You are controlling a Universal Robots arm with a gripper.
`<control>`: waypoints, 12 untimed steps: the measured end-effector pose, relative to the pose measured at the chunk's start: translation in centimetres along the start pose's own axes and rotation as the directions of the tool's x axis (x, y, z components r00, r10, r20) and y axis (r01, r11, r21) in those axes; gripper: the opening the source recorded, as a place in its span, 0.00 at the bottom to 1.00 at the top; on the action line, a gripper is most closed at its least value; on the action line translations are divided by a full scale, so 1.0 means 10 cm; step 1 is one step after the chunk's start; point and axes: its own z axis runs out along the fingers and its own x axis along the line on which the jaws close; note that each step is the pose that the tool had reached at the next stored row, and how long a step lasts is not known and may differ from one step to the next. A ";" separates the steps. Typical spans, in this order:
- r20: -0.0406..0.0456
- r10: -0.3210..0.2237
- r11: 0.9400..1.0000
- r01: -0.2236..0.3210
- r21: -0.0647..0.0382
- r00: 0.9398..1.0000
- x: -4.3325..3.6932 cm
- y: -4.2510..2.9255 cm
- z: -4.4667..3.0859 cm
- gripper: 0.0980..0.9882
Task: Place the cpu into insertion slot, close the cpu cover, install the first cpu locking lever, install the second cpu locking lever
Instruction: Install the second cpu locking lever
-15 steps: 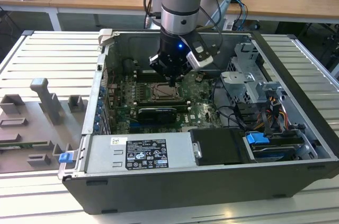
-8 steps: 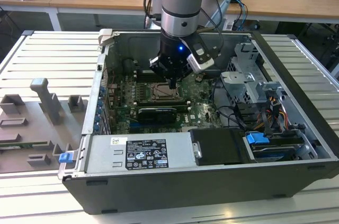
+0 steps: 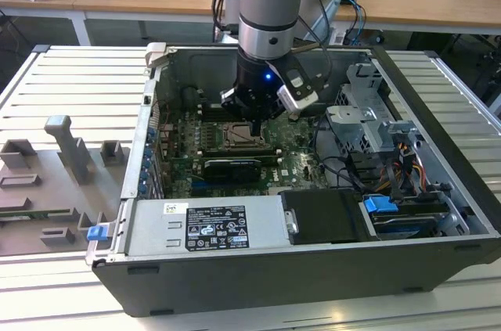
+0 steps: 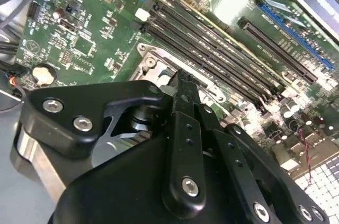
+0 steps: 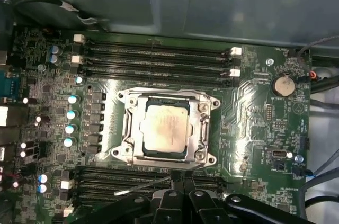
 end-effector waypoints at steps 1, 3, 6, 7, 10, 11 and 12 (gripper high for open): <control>0.000 0.000 1.000 0.000 -0.001 1.000 0.050 -0.004 0.003 0.01; 0.000 0.000 1.000 0.000 -0.003 1.000 0.082 -0.014 0.006 0.01; 0.003 0.000 0.999 0.000 -0.034 1.000 0.113 -0.066 0.016 0.01; 0.003 0.000 0.999 0.000 -0.038 1.000 0.135 -0.072 0.023 0.01; 0.003 0.000 0.999 0.000 -0.043 1.000 0.211 -0.076 0.036 0.01; 0.003 0.000 0.999 0.000 -0.044 1.000 0.231 -0.077 0.043 0.01; 0.004 0.000 0.999 0.000 -0.045 1.000 0.243 -0.078 0.056 0.01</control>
